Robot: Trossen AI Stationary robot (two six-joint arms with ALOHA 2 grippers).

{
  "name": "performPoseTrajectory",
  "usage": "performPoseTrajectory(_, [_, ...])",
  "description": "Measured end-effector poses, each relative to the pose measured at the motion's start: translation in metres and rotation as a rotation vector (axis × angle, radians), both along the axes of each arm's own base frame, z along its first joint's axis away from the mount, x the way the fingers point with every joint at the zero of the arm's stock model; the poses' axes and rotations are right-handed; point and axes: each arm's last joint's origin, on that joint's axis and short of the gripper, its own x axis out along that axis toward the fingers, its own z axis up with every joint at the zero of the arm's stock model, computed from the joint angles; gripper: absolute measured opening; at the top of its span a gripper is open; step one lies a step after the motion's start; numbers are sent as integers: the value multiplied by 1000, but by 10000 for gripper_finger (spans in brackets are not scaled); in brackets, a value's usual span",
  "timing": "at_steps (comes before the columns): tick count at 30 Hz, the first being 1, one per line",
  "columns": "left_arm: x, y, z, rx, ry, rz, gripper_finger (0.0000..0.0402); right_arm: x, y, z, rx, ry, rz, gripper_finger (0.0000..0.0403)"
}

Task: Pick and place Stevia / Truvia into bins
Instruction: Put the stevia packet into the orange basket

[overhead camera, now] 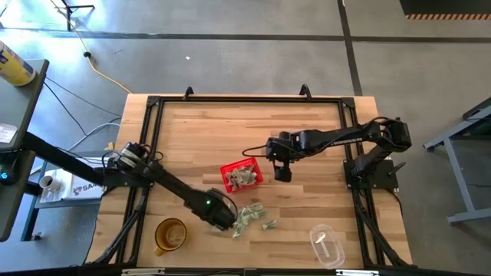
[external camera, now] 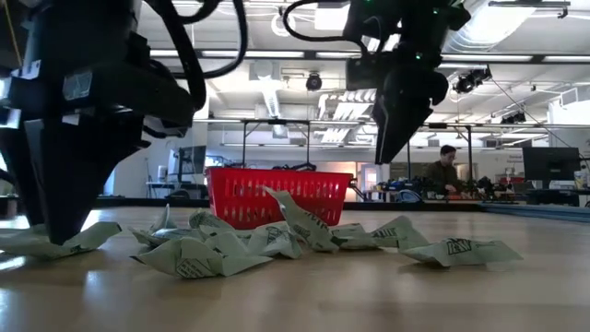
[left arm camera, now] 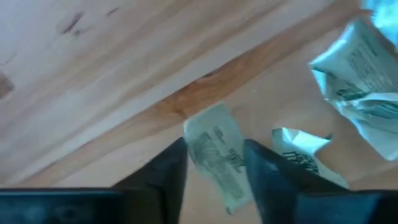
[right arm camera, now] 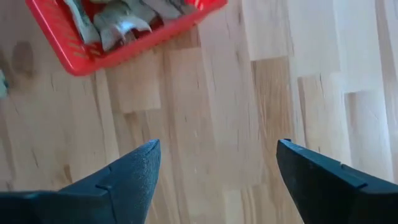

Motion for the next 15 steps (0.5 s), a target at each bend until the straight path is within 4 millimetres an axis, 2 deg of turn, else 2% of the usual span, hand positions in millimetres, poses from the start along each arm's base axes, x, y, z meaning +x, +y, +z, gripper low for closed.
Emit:
performPoseTrajectory(8, [7,20,-4,-12,50,-172,27,-1,0,1,-3,4,-2,311])
performPoseTrajectory(11, [-2,36,4,70,133,-194,28,-5,0,10,-18,-25,-16,311])
performPoseTrajectory(15, [-10,56,36,117,112,-209,47,-13,-4,27,-118,-80,-67,311])
